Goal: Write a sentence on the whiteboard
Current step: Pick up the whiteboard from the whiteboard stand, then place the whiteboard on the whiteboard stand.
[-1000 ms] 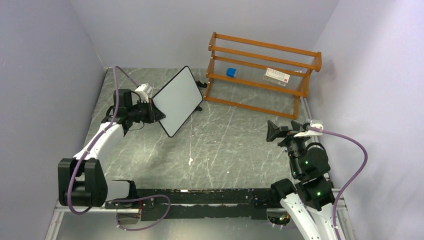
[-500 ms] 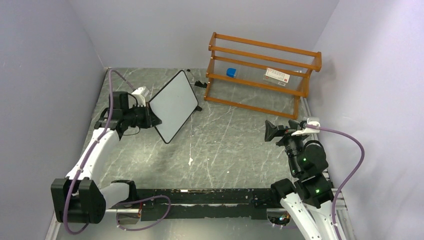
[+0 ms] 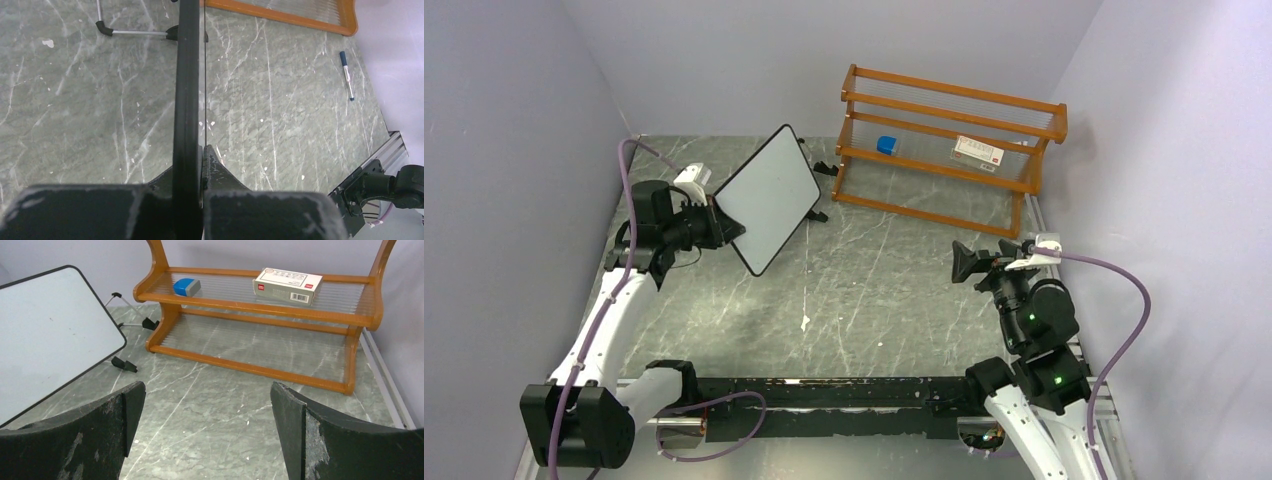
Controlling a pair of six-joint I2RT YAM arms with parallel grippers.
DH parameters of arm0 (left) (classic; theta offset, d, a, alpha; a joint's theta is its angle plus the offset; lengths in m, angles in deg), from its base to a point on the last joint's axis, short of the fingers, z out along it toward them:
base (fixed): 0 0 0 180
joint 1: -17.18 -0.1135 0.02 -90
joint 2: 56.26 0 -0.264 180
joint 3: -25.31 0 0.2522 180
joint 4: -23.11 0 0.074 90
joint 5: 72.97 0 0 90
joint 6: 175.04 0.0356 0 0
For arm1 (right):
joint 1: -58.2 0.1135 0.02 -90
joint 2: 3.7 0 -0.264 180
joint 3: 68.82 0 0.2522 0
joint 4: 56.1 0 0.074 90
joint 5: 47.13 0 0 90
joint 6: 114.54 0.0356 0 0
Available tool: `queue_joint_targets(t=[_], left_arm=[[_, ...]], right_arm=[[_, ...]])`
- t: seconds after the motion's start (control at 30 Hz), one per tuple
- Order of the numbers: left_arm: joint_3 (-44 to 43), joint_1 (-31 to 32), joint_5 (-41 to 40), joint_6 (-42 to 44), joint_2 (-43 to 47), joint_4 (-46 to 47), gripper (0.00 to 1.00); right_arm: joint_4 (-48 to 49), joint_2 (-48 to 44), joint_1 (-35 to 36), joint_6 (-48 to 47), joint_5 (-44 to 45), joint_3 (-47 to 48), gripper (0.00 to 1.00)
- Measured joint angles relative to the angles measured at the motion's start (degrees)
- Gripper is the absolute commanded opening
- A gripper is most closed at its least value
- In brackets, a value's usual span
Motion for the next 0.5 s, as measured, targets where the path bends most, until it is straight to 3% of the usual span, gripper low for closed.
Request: queue_joint_targets(t=[0.5], left_arm=[[-3.65,1.68,9.62,4.24,-1.92,-3.85,0.05]], right_arm=[[0.0,5.01,0.0,0.39,-4.87,0.9,1.0]])
